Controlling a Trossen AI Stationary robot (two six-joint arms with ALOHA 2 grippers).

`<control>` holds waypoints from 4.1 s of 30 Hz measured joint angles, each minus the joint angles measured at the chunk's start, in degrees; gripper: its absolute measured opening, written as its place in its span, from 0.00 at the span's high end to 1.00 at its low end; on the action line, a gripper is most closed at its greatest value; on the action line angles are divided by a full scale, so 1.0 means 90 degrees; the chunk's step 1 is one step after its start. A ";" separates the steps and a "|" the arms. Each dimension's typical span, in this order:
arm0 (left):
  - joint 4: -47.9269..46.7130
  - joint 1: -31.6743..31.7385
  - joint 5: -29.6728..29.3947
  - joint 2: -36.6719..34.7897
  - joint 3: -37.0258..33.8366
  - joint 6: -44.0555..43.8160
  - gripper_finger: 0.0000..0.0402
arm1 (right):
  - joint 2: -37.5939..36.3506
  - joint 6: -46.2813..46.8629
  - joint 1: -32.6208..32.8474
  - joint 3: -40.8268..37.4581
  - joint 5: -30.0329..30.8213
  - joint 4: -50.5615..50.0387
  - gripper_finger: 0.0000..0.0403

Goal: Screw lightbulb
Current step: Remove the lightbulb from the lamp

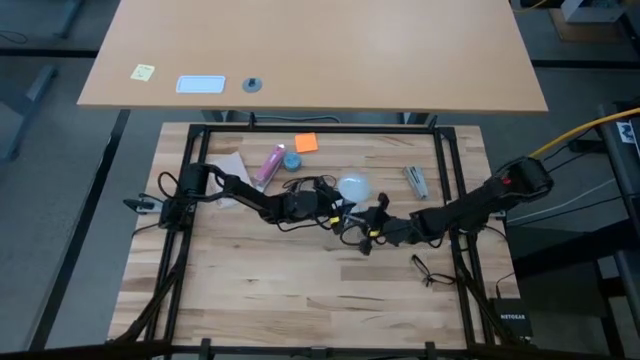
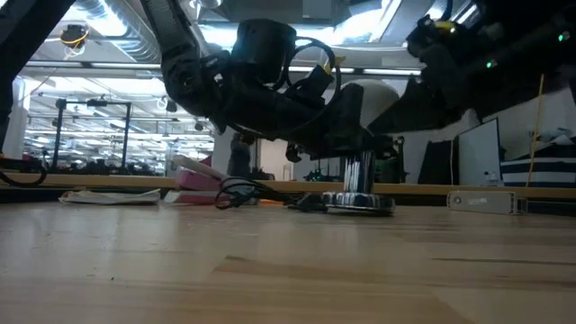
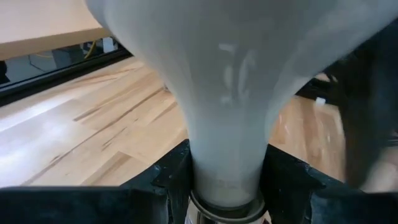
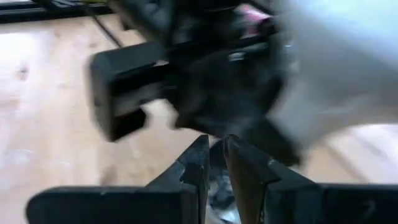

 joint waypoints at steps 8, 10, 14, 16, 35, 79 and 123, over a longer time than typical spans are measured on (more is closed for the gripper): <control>-0.0145 -0.0279 0.0004 -0.0137 0.0005 -0.0015 0.62 | -0.1166 0.0005 -0.0010 -0.0005 0.0761 -0.1964 0.85; -0.0201 -0.0365 0.0004 -0.0143 0.0011 -0.0015 0.62 | -0.1157 0.0047 -0.0010 -0.0010 0.0771 -0.2133 0.85; -0.0405 -0.0509 0.0002 -0.0153 0.0019 -0.0014 0.62 | -0.0835 0.0225 -0.0012 -0.0012 0.0699 -0.2160 0.85; -0.0449 -0.0563 -0.0003 -0.0159 0.0024 -0.0015 0.62 | -0.0600 0.0359 -0.0012 -0.0012 0.0697 -0.2136 0.85; -0.0580 -0.0655 -0.0007 -0.0178 0.0032 -0.0066 0.62 | 0.0068 -0.0757 -0.0017 -0.0019 0.0529 -0.2257 0.85; -0.0607 -0.0674 0.0057 -0.0168 0.0041 -0.0236 0.62 | 0.0082 0.0386 -0.1105 -0.1545 -0.1125 0.0819 0.85; -0.0055 -0.0621 0.0190 0.0053 0.0041 -0.0296 0.62 | 0.1973 0.1177 -0.0895 -0.1520 -0.1287 0.3112 0.85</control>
